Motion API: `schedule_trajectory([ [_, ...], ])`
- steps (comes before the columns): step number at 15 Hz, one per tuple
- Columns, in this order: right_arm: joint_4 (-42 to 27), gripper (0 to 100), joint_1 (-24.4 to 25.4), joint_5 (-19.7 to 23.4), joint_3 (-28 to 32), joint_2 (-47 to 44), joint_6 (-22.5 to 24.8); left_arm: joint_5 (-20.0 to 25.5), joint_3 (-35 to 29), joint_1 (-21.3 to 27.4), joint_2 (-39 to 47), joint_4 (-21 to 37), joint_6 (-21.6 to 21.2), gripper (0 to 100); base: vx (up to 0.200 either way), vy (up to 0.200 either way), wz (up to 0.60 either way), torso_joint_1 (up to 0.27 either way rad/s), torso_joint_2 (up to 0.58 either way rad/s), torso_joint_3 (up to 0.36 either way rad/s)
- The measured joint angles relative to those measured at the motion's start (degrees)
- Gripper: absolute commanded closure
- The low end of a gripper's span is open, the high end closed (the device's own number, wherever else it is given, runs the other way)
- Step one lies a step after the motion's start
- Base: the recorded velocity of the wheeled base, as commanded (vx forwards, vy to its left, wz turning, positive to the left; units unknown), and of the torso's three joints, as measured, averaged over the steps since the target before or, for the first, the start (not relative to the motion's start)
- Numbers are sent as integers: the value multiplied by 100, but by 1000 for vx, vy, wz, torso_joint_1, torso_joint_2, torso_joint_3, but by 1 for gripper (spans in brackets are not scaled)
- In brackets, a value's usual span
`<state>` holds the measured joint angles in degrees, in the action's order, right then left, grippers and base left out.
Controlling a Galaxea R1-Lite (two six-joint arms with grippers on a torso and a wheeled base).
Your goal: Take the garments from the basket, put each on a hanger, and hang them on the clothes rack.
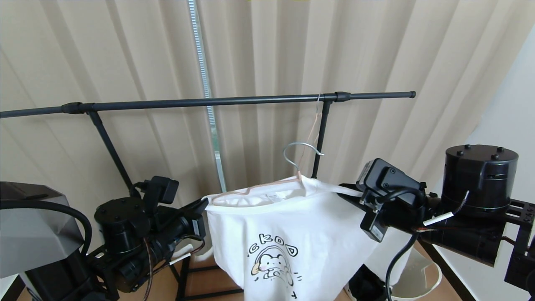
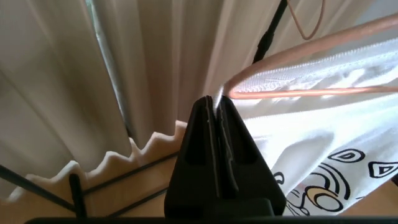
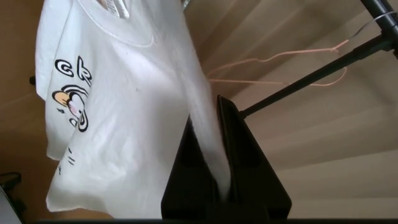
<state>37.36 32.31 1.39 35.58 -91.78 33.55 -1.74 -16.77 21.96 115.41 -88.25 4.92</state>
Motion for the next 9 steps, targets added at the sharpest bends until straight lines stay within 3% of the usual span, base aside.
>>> schedule_trajectory([
  [9,34,100,2,6,104,-256,-2,13,21,-63,-406,17,-148,100,0,0,0,0,0,0],
])
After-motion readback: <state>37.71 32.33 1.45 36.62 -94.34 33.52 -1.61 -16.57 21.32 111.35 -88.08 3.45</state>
